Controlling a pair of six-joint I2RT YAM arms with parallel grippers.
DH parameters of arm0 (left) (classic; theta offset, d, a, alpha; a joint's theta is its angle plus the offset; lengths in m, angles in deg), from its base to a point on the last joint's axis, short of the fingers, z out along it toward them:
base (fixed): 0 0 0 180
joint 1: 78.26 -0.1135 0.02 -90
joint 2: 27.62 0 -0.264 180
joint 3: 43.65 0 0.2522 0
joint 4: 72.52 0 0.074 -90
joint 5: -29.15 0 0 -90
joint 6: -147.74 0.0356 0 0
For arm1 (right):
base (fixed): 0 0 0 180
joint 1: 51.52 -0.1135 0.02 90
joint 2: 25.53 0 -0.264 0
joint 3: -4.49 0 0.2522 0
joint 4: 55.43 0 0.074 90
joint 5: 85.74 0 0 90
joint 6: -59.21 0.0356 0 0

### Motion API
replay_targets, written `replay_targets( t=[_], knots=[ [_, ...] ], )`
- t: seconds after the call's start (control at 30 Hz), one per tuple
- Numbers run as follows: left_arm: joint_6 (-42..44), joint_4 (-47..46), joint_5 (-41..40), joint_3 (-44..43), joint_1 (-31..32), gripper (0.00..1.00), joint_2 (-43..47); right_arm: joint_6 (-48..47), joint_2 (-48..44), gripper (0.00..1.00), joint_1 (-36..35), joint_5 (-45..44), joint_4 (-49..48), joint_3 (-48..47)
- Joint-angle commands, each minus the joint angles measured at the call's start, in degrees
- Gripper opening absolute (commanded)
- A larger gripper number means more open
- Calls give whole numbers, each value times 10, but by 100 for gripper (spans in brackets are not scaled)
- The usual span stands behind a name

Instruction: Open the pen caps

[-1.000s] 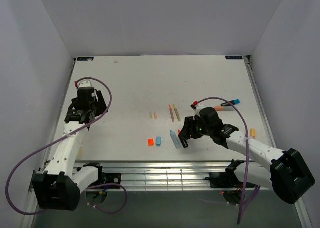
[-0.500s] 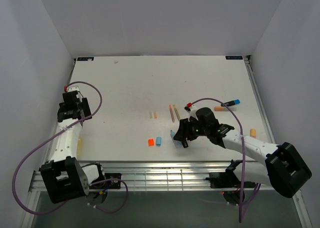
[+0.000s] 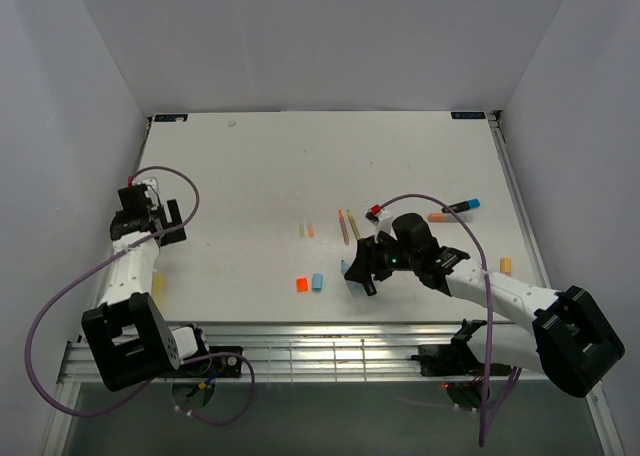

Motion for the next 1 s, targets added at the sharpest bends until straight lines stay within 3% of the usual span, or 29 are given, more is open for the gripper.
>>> replay_targets(
  t=[0.0,0.13,0.2,0.27,0.33,0.43,0.5,0.63,0.73,0.83,0.97],
  knots=[
    [-38,-8,55,-96,-3,98,21,-24,12,60,-2,0,23,-30],
    [-160,82,4,-198,-3,98,5,-30,19,60,-3,-34,69,-62],
    [-191,118,18,-237,-3,98,-13,-31,16,60,-3,-45,82,-70],
    [-290,156,24,-238,-3,98,-37,-29,18,61,-2,-59,101,-86],
    [-331,160,73,-222,-3,98,-51,-28,20,60,-3,-67,117,-94],
    [-459,158,65,-185,-3,98,-53,-25,23,61,-3,-85,134,-103],
    [-568,155,27,-157,-4,98,-42,-18,24,60,-3,-92,144,-108],
    [-682,137,-50,-110,3,98,-21,-7,16,60,-14,-118,166,-120],
    [-804,213,-142,-122,10,98,-29,-5,15,61,-29,-145,189,-129],
    [-854,206,-175,-119,15,98,-19,4,26,61,-43,-151,201,-140],
    [-844,151,-223,-104,26,98,-22,12,56,61,-78,-170,206,-151]
  ],
)
